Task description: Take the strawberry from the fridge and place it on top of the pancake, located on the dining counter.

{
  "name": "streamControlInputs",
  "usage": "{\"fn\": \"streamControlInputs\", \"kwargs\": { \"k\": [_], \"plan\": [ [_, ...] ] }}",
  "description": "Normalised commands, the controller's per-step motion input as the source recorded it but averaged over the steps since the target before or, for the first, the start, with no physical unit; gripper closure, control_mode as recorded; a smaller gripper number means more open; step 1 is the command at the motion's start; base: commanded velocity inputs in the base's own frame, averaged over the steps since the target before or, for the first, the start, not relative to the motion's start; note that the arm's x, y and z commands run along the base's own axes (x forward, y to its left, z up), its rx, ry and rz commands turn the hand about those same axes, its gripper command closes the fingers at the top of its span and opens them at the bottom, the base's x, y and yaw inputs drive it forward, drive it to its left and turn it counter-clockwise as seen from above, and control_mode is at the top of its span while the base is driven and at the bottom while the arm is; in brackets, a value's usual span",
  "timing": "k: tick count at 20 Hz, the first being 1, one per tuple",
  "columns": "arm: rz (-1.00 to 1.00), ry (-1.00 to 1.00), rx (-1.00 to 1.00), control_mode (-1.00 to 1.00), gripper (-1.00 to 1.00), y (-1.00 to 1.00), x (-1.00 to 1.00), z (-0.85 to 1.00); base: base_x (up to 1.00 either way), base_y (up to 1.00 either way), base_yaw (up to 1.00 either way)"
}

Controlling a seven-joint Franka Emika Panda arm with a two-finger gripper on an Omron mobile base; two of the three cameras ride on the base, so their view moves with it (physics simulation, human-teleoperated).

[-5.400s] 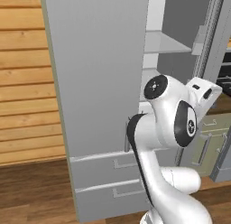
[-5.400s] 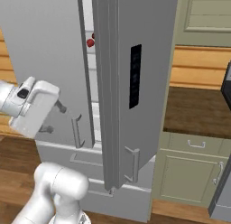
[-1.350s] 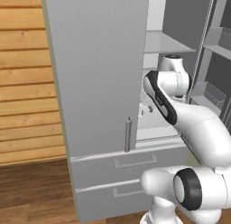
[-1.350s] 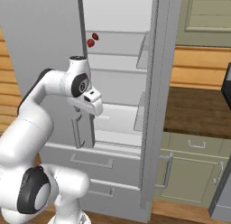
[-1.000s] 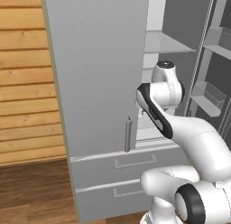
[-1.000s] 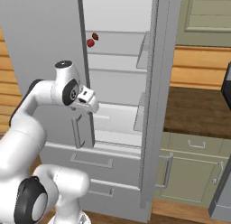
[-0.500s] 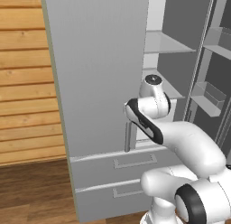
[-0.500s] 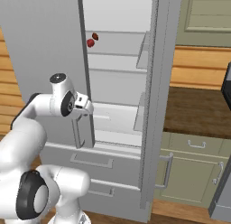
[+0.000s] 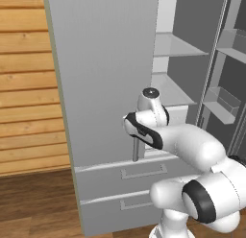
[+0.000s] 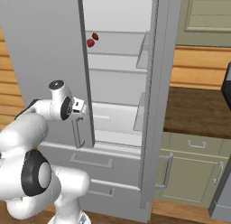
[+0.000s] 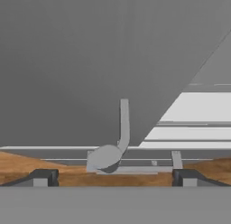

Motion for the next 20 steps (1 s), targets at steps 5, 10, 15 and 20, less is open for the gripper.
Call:
{"fn": "streamControlInputs", "kwargs": {
  "k": [5, 10, 15, 20],
  "plan": [
    [0.00, 0.00, 0.00, -1.00, -1.00, 0.00, 0.15, -0.23, 0.00, 0.00, 0.00],
    [-0.01, 0.00, 0.00, -1.00, -1.00, 0.00, 0.21, -0.24, 0.00, 0.00, 0.00],
    [-0.01, 0.00, 0.00, -1.00, -1.00, 0.00, 0.21, -0.20, 0.00, 0.00, 0.00],
    [-0.03, 0.01, 0.00, -1.00, -1.00, 0.00, 0.04, -0.26, 0.00, 0.00, 0.00]
  ]
}}
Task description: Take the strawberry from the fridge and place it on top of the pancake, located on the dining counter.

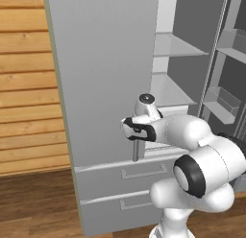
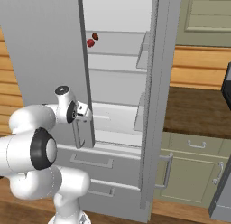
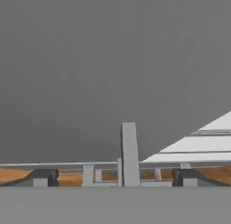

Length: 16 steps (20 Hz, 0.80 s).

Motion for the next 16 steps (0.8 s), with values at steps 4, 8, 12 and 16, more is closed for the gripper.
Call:
{"fn": "streamControlInputs", "kwargs": {
  "k": [4, 8, 12, 16],
  "plan": [
    [-0.12, 0.00, 0.00, -1.00, 1.00, 0.01, -0.02, -0.07, 0.00, 0.00, 0.00],
    [-0.20, 0.00, 0.00, -1.00, 1.00, 0.14, -0.18, -0.04, 0.00, 0.00, 0.00],
    [-0.27, 0.00, 0.00, -1.00, 1.00, 0.36, -0.39, -0.18, 0.00, 0.00, 0.00],
    [-0.34, 0.00, 0.00, -1.00, 1.00, 0.28, -0.59, -0.19, 0.00, 0.00, 0.00]
  ]
}}
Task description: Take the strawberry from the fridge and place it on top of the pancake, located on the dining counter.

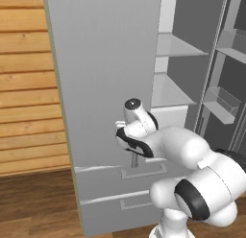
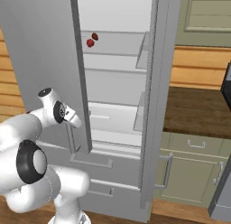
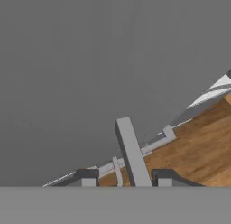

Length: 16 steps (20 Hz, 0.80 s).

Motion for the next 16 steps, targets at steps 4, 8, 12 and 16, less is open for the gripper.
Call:
{"fn": "streamControlInputs", "kwargs": {
  "k": [4, 8, 12, 16],
  "plan": [
    [-0.30, 0.00, 0.00, -1.00, 1.00, 0.37, -0.71, -0.21, 0.00, 0.00, 0.00],
    [-0.18, 0.00, 0.00, -1.00, 1.00, 0.52, -0.77, -0.12, 0.00, 0.00, 0.00],
    [-0.12, 0.00, -0.01, -1.00, 1.00, 0.66, -0.75, -0.11, 0.00, 0.00, 0.00],
    [-0.14, 0.00, -0.02, -1.00, 1.00, 0.73, -0.64, -0.11, 0.00, 0.00, 0.00]
  ]
}}
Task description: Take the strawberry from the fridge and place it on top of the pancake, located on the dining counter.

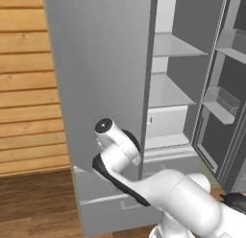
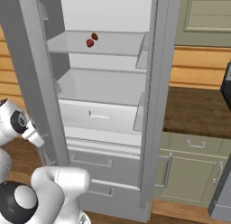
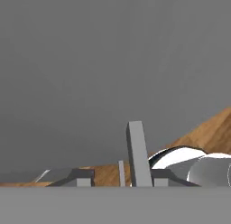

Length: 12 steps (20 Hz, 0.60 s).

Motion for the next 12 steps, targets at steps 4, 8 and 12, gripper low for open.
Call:
{"fn": "streamControlInputs", "kwargs": {
  "k": [4, 8, 12],
  "plan": [
    [-0.17, 0.00, -0.01, -1.00, 1.00, 0.75, -0.39, 0.00, 0.00, 0.00, 0.00],
    [-0.16, 0.00, -0.01, -1.00, 1.00, 0.71, -0.31, 0.00, 0.00, 0.00, 0.00],
    [-0.15, 0.00, -0.01, -1.00, -1.00, 0.35, -0.08, 0.01, 0.00, 0.00, 0.00]
  ]
}}
